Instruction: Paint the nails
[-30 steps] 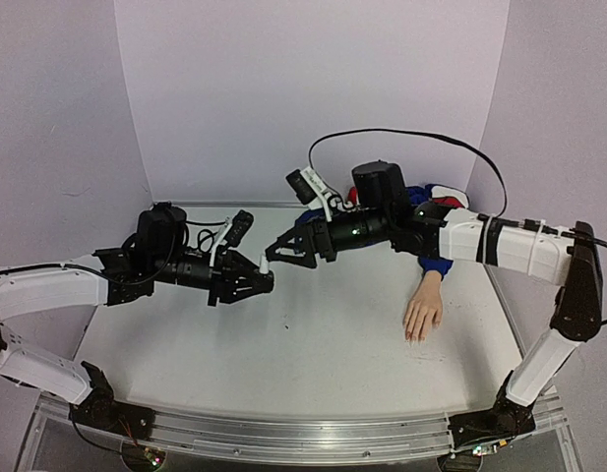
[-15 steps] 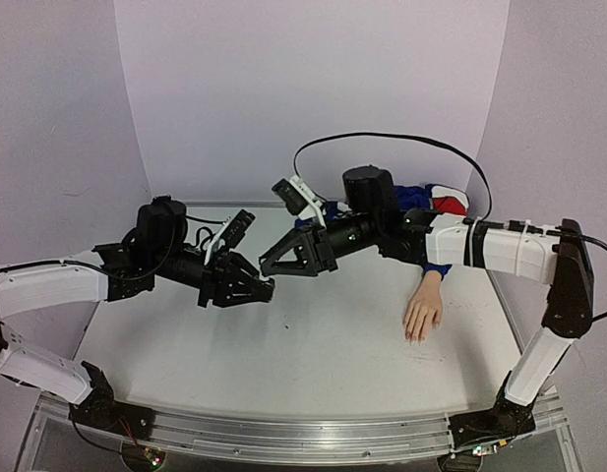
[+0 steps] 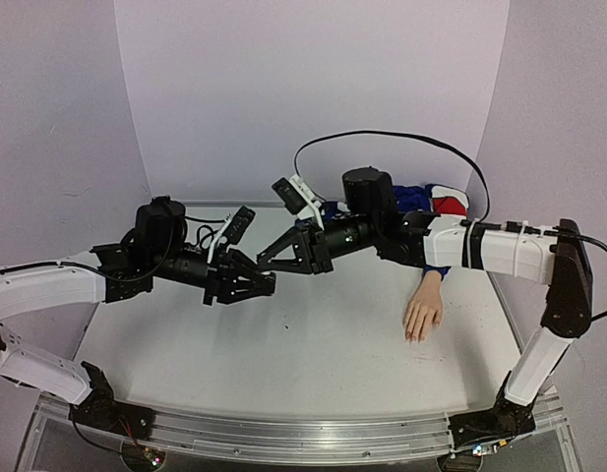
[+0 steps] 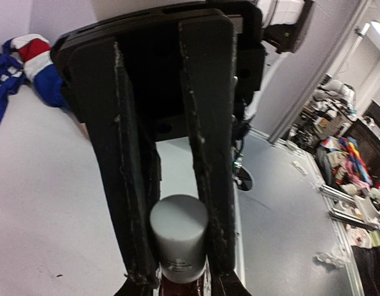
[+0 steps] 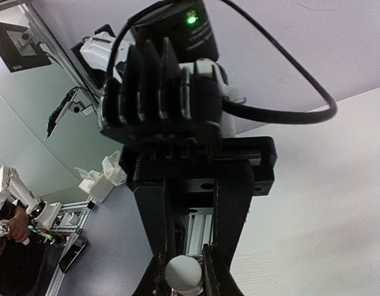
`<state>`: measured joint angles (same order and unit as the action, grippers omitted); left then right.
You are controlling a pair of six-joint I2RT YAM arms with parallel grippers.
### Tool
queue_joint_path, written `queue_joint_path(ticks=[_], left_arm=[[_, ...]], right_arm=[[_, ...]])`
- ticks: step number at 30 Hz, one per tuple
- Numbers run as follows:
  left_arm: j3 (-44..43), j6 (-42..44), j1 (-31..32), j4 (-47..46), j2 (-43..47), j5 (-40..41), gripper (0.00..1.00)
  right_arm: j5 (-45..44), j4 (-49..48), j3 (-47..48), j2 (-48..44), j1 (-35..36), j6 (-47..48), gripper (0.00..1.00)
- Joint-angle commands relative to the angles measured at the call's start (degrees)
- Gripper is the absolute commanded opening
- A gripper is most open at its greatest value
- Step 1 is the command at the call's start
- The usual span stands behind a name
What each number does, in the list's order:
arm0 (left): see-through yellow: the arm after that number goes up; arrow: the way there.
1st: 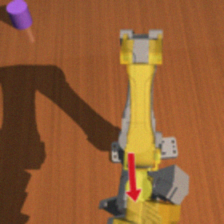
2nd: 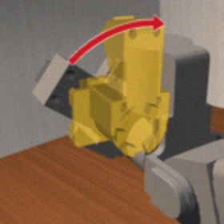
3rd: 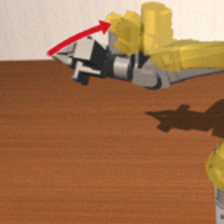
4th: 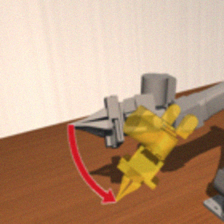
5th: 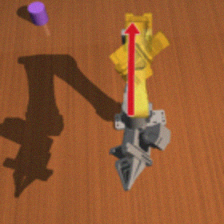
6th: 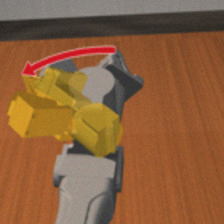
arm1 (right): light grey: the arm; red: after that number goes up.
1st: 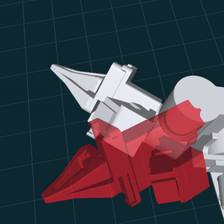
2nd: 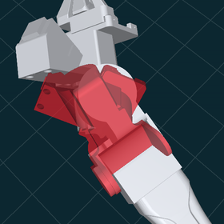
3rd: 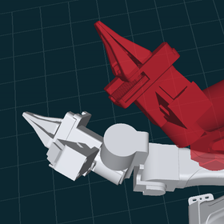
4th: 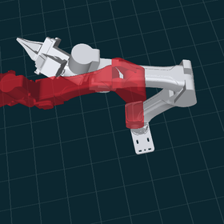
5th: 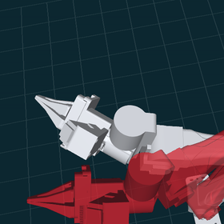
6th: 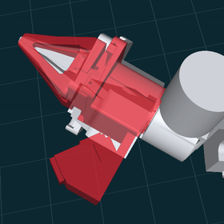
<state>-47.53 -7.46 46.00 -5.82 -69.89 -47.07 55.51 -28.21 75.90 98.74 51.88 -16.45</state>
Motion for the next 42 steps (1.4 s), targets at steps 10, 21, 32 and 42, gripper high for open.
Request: queue_joint_path(ticks=[10, 21, 32, 42], left_arm=[[-6.1, 3.7, -0.4, -3.2, -6.3, 63.5, 0.00], [-3.8, 3.8, -0.4, -3.3, -8.3, 47.8, 0.00], [1.1, 4.6, -0.5, -3.2, -0.7, 3.5, 0.00], [-2.9, 2.9, -0.5, -3.1, -2.6, -14.1, 0.00]], right_arm=[[-77.6, 12.9, 3.7, 1.1, 13.2, -10.2, 0.00], [-59.2, 12.7, 3.5, -2.2, 8.5, -9.4, 0.23], [-5.5, 5.4, -1.4, -6.6, -0.5, 2.3, 0.73], [5.5, 2.1, 0.2, -3.0, -0.6, 1.2, 0.54]])
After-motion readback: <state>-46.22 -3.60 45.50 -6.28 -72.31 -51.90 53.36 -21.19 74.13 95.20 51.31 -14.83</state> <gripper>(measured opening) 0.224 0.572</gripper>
